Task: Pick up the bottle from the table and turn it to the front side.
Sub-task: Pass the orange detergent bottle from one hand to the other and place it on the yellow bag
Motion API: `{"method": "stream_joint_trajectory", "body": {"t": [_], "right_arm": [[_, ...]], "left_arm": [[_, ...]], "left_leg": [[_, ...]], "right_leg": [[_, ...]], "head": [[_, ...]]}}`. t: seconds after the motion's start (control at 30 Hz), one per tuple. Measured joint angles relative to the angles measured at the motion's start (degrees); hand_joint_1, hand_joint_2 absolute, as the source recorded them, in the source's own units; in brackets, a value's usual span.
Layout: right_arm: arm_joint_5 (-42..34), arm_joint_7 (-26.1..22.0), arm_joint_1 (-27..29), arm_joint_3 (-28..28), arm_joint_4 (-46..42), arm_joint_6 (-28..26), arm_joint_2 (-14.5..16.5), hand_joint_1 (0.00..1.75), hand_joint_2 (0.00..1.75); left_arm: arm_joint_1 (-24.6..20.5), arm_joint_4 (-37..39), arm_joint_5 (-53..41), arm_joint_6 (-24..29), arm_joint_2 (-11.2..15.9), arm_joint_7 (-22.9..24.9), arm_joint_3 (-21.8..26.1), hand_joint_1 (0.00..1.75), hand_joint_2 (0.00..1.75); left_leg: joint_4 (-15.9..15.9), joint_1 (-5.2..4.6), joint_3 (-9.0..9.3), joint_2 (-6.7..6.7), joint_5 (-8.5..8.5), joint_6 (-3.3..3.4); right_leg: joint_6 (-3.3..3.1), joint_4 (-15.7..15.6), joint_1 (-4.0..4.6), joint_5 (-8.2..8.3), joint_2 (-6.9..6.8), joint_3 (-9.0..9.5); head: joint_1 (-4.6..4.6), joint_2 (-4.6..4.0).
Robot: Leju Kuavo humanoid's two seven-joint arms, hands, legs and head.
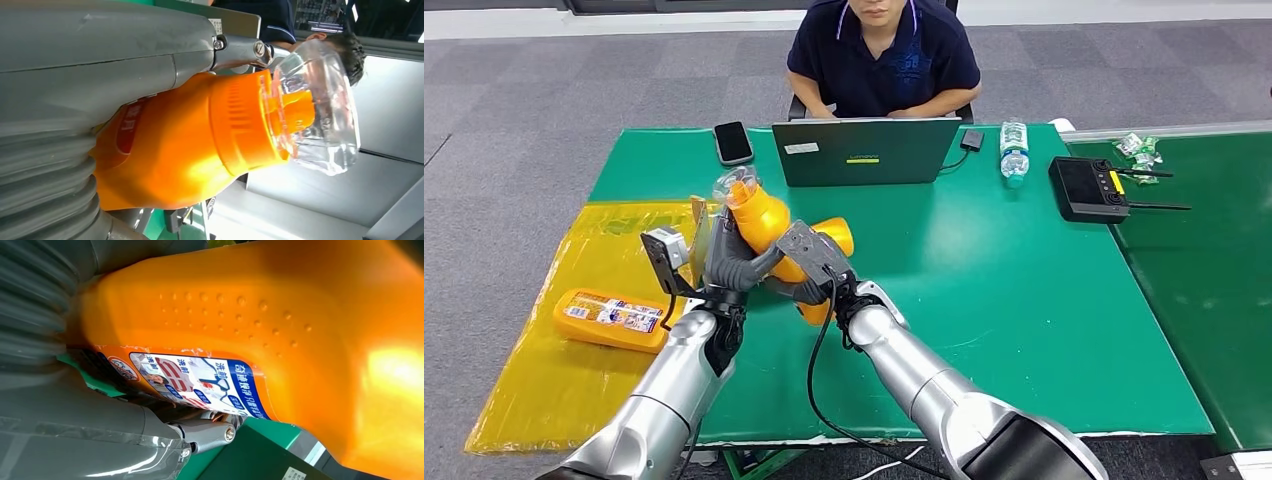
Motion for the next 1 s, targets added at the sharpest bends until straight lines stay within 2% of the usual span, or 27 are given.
{"method": "stream_joint_trajectory", "body": {"t": [0.13,0.33,0.5,0.53,0.63,0.67,1.0], "right_arm": [[1.66,0.58,-0.06,0.09,0.17,-0.14,0.00,1.75,1.75],[5.83,3.06,-0.77,1.42,0.68,-1.09,-0.01,1.75,1.75],[8.93,5.19,-2.39,2.91,1.55,-2.30,-0.31,1.75,1.75],[9.21,5.31,-2.55,3.17,1.70,-2.34,-0.36,1.75,1.75],[9.56,5.37,-2.71,3.79,2.12,-2.20,-0.48,1.75,1.75],[9.60,5.36,-2.71,3.89,2.24,-2.14,-0.50,1.75,1.75],[9.19,5.33,-2.47,3.96,3.52,-2.09,-0.66,1.75,1.75]], "left_arm": [[-1.07,0.75,-1.54,-1.02,0.43,2.12,0.00,0.00,1.75],[-5.48,4.22,-3.02,-5.17,1.47,7.83,0.01,0.00,1.75],[-8.08,6.75,-3.41,-5.86,1.82,9.12,0.02,0.00,1.75],[-8.23,7.07,-3.41,-6.02,1.93,8.98,0.02,0.27,1.75],[-8.29,7.84,-3.39,-6.89,2.34,8.55,0.04,1.58,1.75],[-8.29,8.06,-3.38,-7.35,2.46,8.49,0.04,1.75,1.75],[-8.22,9.05,-2.93,-9.90,2.69,9.25,0.04,1.75,1.75]], "left_leg": [[0.00,0.00,0.00,0.00,0.02,-0.02],[0.00,0.01,0.00,0.00,0.04,-0.05],[0.00,0.01,0.01,0.01,0.05,-0.06],[0.00,0.01,0.01,0.01,0.05,-0.06],[0.00,0.01,0.00,0.02,0.05,-0.06],[0.00,0.01,0.00,0.01,0.05,-0.06],[0.00,0.01,-0.01,0.01,0.05,-0.06]], "right_leg": [[0.00,0.00,0.00,0.00,0.00,0.00],[-0.03,0.01,0.01,0.03,0.00,-0.01],[-0.05,0.02,0.01,0.04,0.02,-0.02],[-0.05,0.02,0.01,0.04,0.02,-0.02],[-0.05,0.02,0.01,0.04,0.03,-0.04],[-0.05,0.02,0.01,0.04,0.03,-0.04],[-0.05,0.02,0.01,0.04,0.03,-0.05]], "head": [[0.00,0.00],[0.00,0.00],[0.00,0.00],[0.00,0.00],[0.00,0.00],[0.00,0.00],[0.00,0.00]]}}
